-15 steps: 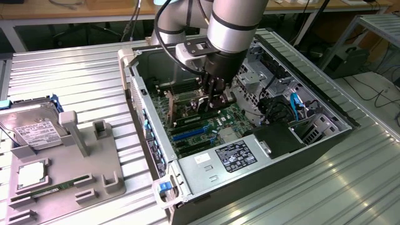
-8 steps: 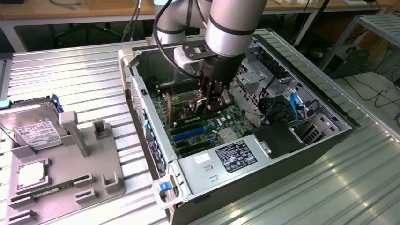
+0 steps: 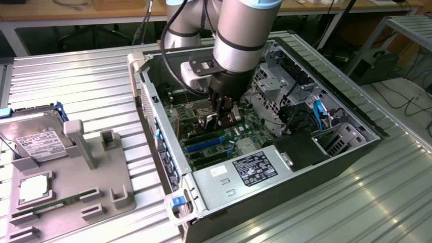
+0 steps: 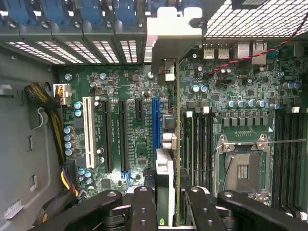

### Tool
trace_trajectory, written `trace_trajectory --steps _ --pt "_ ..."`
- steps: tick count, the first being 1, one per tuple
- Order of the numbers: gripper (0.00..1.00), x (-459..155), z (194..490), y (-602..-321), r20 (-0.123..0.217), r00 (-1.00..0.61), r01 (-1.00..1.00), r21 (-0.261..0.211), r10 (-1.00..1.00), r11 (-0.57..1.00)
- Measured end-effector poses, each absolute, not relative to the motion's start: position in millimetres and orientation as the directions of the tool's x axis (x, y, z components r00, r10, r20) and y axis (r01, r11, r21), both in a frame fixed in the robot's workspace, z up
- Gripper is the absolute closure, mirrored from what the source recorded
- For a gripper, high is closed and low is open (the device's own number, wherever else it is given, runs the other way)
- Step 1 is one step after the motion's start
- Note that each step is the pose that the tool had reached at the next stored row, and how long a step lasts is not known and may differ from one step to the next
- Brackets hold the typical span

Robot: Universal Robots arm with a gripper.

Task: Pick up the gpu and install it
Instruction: 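Insert the gpu into the slot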

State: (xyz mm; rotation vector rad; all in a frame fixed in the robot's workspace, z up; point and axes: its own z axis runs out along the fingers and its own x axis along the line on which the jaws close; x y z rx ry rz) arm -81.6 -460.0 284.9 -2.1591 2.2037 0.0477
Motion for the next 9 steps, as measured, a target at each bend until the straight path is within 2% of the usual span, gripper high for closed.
trace_trajectory --steps 2,3,9 --pt "0.72 -87 281 -466 -0.065 -0.031 -0.999 -0.015 -0.997 0.032" --pt "0.72 -87 277 -468 -0.064 -0.044 -0.999 0.025 -0.997 0.042" --pt "0.72 -92 264 -470 -0.064 -0.044 -0.999 0.018 -0.997 0.043"
